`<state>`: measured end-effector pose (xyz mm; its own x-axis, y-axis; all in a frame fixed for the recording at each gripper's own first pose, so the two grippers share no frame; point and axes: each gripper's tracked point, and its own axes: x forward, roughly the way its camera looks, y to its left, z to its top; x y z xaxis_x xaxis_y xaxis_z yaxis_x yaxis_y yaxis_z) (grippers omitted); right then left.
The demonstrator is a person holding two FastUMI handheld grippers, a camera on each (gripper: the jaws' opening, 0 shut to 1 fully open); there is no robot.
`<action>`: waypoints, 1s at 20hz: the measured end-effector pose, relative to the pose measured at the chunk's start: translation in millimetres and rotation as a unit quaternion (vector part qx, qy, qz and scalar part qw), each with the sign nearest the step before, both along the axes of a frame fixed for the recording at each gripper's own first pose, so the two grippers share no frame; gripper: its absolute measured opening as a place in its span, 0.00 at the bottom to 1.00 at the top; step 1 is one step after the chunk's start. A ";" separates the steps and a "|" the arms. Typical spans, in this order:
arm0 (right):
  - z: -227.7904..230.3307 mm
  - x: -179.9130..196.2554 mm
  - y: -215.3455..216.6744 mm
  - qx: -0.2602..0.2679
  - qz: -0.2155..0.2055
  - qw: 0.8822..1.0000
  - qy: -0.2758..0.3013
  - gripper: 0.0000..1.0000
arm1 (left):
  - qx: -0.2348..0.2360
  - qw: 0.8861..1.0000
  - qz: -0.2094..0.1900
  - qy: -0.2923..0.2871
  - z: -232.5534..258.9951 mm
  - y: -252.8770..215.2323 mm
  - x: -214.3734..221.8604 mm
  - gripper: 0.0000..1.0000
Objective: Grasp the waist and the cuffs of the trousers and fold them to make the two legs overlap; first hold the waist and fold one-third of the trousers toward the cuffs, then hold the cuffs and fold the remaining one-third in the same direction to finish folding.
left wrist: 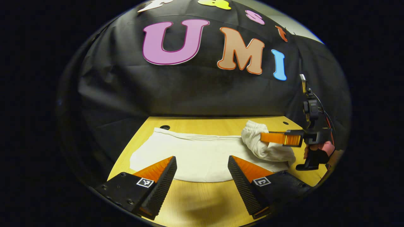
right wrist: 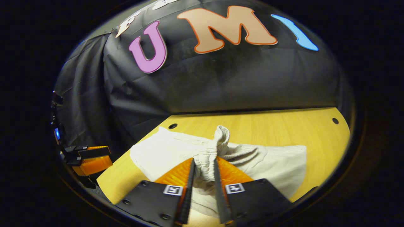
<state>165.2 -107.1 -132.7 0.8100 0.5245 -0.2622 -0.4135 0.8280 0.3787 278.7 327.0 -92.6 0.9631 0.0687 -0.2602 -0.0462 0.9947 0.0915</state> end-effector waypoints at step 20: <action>67.9 -63.6 -159.7 -0.107 -0.092 0.988 -0.061 0.92 | -0.011 0.992 0.113 0.046 -49.5 174.7 64.1 0.95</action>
